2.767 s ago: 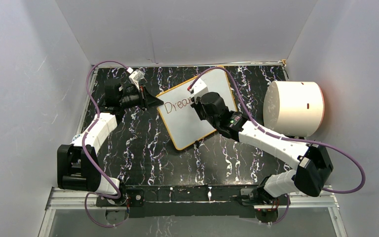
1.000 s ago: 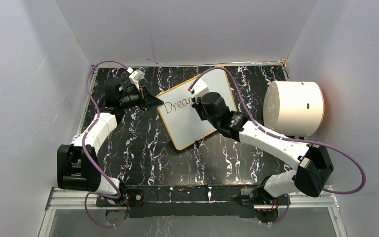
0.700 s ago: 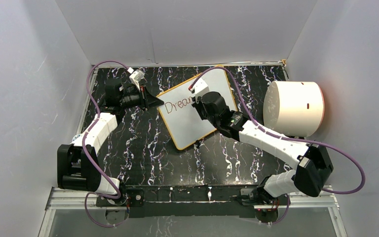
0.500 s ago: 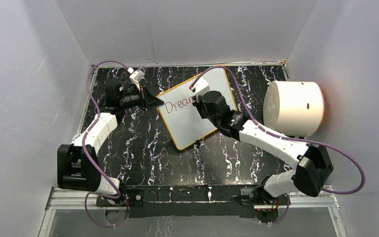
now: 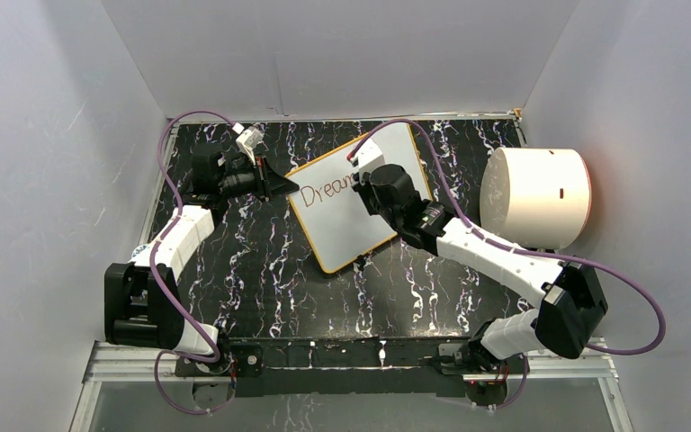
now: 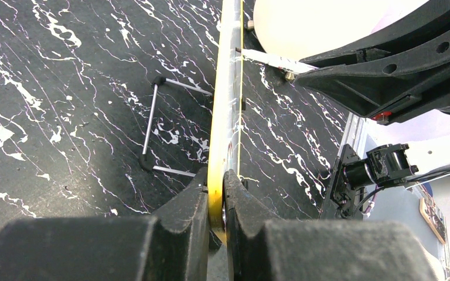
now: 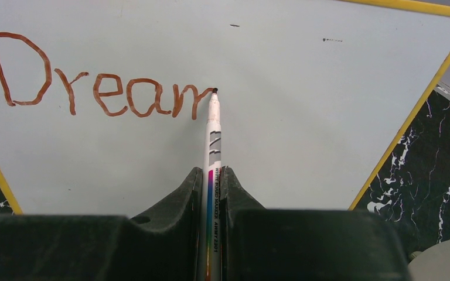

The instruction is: Write a sentence on the whiteboard

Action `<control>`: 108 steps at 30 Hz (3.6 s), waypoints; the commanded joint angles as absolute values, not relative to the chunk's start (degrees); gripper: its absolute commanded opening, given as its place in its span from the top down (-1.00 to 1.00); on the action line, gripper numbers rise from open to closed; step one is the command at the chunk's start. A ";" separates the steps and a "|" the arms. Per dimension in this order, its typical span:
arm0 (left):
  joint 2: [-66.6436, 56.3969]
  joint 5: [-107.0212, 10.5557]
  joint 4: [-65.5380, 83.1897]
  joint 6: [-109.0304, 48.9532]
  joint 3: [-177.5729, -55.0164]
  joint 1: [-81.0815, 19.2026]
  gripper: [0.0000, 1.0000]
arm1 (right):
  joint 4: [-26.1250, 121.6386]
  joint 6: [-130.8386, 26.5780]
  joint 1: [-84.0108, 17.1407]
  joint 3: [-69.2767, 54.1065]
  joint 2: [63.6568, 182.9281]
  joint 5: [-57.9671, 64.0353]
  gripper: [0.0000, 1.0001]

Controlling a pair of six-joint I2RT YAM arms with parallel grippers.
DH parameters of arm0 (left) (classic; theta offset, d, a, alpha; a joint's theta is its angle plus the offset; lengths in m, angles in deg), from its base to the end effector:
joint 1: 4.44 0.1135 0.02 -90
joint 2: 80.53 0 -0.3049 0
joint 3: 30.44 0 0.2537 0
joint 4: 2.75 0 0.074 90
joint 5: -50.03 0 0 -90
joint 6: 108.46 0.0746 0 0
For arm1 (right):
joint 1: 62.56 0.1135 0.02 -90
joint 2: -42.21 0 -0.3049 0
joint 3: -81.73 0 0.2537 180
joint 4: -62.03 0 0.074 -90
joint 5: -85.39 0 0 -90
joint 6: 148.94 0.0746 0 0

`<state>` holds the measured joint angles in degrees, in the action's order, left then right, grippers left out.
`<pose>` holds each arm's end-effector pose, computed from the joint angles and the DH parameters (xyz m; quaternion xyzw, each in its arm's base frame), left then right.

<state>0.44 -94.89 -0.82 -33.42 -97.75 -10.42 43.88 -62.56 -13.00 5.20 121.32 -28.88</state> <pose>0.3231 -0.0952 0.3233 0.2226 0.7264 -0.4587 0.4609 0.2495 0.2455 0.3512 -0.2532 0.7728 0.0576 0.5791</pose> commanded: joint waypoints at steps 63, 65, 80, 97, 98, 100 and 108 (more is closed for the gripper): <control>2.53 -90.99 5.37 -28.92 -96.77 -11.82 1.00 | 47.87 -61.49 -17.36 4.79 118.39 -25.65 1.00; 2.53 -90.99 5.39 -28.92 -96.77 -11.82 1.00 | 47.86 -61.49 -17.40 4.64 118.77 -25.48 1.00; 2.70 -91.07 5.35 -28.83 -96.81 -11.82 1.00 | 49.26 -61.32 -18.00 4.42 119.93 -23.65 1.00; 2.61 -90.95 5.39 -28.83 -96.77 -11.82 1.00 | 48.47 -60.98 -17.97 4.72 119.64 -20.70 1.00; 2.62 -90.95 5.39 -28.83 -96.77 -11.82 1.00 | 48.44 -60.97 -18.00 4.69 119.64 -20.60 1.00; 2.62 -90.92 5.39 -28.83 -96.76 -11.82 1.00 | 46.79 -61.03 -18.00 4.76 119.56 -20.58 1.00; 2.69 -90.79 5.47 -28.83 -96.80 -11.82 1.00 | 44.35 -61.14 -18.00 5.41 119.29 -20.07 1.00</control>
<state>0.48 -95.24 -0.58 -32.98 -97.86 -10.44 45.24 -60.84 -17.88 6.99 119.47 -21.45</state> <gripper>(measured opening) 0.093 0.201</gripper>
